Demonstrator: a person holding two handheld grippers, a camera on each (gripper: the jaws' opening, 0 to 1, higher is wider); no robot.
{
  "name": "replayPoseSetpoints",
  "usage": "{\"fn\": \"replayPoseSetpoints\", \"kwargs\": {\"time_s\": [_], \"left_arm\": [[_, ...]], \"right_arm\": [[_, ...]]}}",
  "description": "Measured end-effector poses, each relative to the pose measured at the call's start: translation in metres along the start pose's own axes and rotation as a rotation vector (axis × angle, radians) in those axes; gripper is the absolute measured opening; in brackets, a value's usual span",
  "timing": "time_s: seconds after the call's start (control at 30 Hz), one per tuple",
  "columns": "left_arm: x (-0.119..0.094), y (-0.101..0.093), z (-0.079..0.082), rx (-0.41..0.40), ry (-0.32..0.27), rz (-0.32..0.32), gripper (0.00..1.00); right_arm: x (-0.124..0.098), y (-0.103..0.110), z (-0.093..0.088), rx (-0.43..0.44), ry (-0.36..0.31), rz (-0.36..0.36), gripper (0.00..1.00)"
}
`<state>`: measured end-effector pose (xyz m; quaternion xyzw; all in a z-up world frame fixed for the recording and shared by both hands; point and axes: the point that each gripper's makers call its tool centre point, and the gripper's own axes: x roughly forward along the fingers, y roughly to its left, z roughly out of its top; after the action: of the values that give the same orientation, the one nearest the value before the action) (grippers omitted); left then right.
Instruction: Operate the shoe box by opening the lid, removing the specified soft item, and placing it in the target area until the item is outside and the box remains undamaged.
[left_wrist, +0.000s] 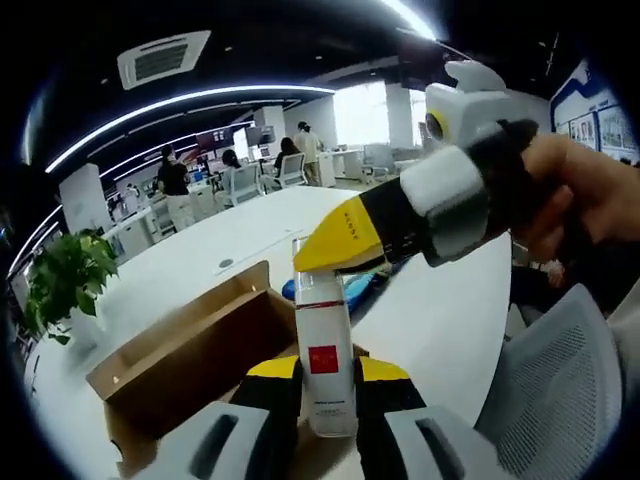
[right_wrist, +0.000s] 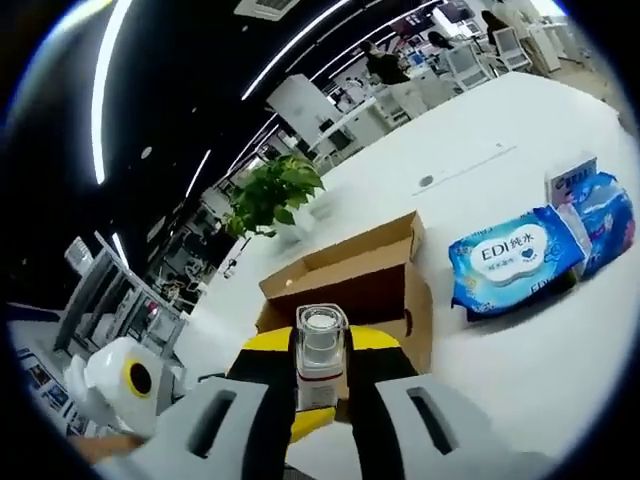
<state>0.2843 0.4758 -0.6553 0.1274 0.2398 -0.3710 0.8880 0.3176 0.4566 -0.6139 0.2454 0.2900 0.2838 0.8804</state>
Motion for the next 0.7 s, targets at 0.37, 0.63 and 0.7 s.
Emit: {"fn": "replayPoseSetpoints", "kwargs": {"time_s": [0.37, 0.63, 0.7], "left_arm": [[-0.001, -0.004, 0.003, -0.028, -0.023, -0.096, 0.2], [-0.001, -0.008, 0.013, 0.031, -0.056, -0.138, 0.21], [-0.001, -0.009, 0.017, 0.044, -0.065, -0.148, 0.21]], "right_arm": [[-0.008, 0.013, 0.002, -0.172, 0.028, 0.09, 0.14], [-0.014, 0.018, 0.01, -0.27, 0.033, 0.162, 0.14], [-0.015, 0.019, 0.013, -0.287, 0.035, 0.184, 0.14]]}}
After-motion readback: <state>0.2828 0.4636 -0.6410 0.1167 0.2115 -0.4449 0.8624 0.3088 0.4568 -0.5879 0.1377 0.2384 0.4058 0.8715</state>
